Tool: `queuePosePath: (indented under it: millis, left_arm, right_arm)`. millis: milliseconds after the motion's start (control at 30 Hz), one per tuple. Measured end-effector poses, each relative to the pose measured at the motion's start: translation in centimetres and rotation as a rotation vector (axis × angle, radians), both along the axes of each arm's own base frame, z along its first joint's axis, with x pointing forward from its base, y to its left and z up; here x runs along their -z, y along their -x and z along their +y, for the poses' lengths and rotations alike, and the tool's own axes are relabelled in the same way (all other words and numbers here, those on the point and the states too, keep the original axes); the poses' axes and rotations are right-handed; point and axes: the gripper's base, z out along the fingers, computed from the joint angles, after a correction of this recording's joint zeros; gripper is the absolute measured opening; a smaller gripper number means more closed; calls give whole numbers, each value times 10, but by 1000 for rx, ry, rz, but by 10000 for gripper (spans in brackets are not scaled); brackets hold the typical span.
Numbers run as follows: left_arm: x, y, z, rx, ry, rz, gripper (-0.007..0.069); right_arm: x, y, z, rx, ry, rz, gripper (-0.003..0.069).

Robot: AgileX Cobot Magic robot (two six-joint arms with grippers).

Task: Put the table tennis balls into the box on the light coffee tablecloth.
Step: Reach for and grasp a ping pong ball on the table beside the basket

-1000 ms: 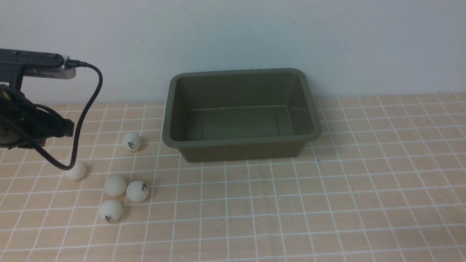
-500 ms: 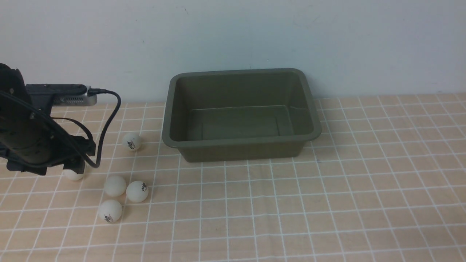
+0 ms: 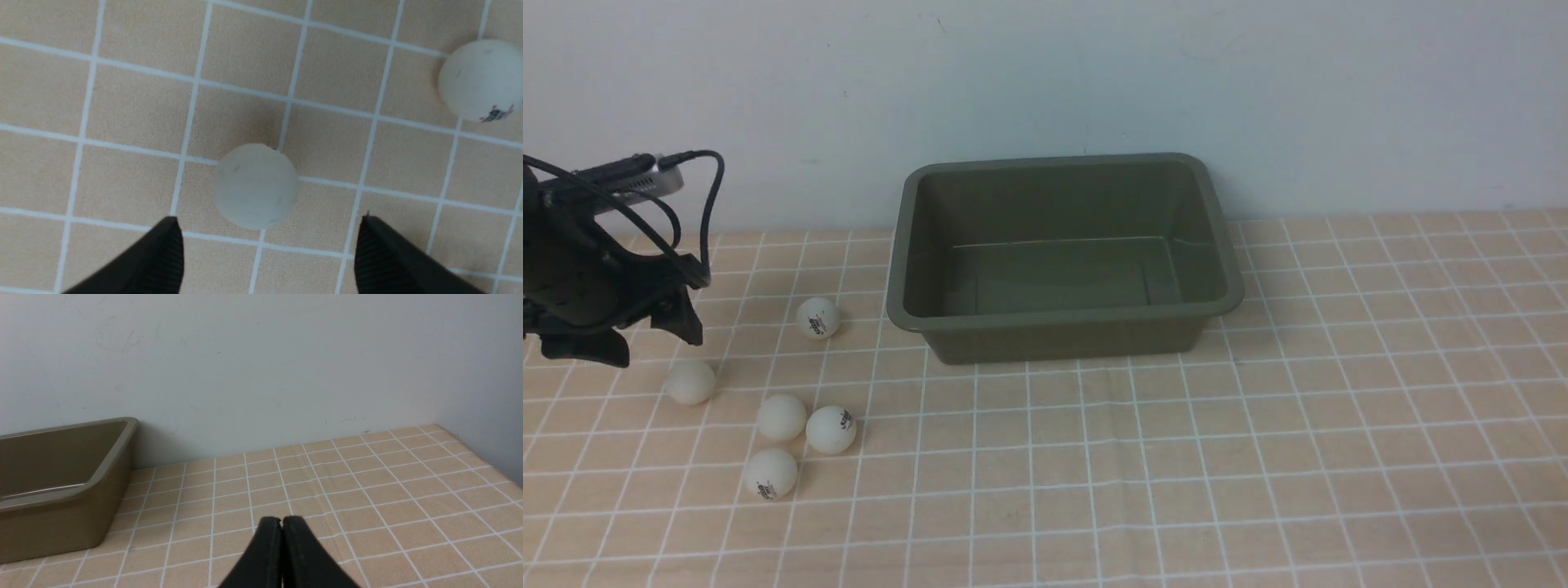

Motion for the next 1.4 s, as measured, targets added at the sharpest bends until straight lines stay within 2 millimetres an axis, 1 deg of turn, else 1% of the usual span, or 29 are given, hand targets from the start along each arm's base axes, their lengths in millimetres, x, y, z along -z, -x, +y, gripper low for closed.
queuePosePath:
  millis: [33, 133, 333, 867, 967, 1000, 1033, 1067, 1167, 1267, 1333, 1400]
  left_arm:
    - [5, -2, 0, 6, 2, 12, 469]
    - [12, -5, 1, 14, 4, 25, 469]
    - [19, -10, 3, 23, -1, 25, 469]
    - [49, -18, 5, 32, -7, 51, 465]
    - [50, -18, 5, 32, -6, 54, 421]
    - [50, -18, 5, 32, -6, 54, 385]
    - [50, -18, 5, 33, -6, 54, 378]
    - [50, -18, 5, 33, -5, 54, 320]
    - [47, -19, 5, 38, 1, 64, 316]
    - [39, -22, 4, 51, 14, 79, 316]
    - [19, -30, 3, 58, 57, 77, 316]
    - [-8, -42, -3, 62, 139, 36, 316]
  right_arm:
    - [0, 0, 0, 0, 0, 0, -13]
    - [0, 0, 0, 0, 0, 0, -13]
    - [0, 0, 0, 0, 0, 0, -13]
    - [0, 0, 0, 0, 0, 0, -13]
    - [0, 0, 0, 0, 0, 0, -13]
    - [0, 0, 0, 0, 0, 0, -13]
    - [0, 0, 0, 0, 0, 0, -13]
    - [0, 0, 0, 0, 0, 0, -13]
    - [0, 0, 0, 0, 0, 0, -13]
    - [0, 0, 0, 0, 0, 0, -13]
    - [0, 0, 0, 0, 0, 0, -13]
    - [0, 0, 0, 0, 0, 0, -13]
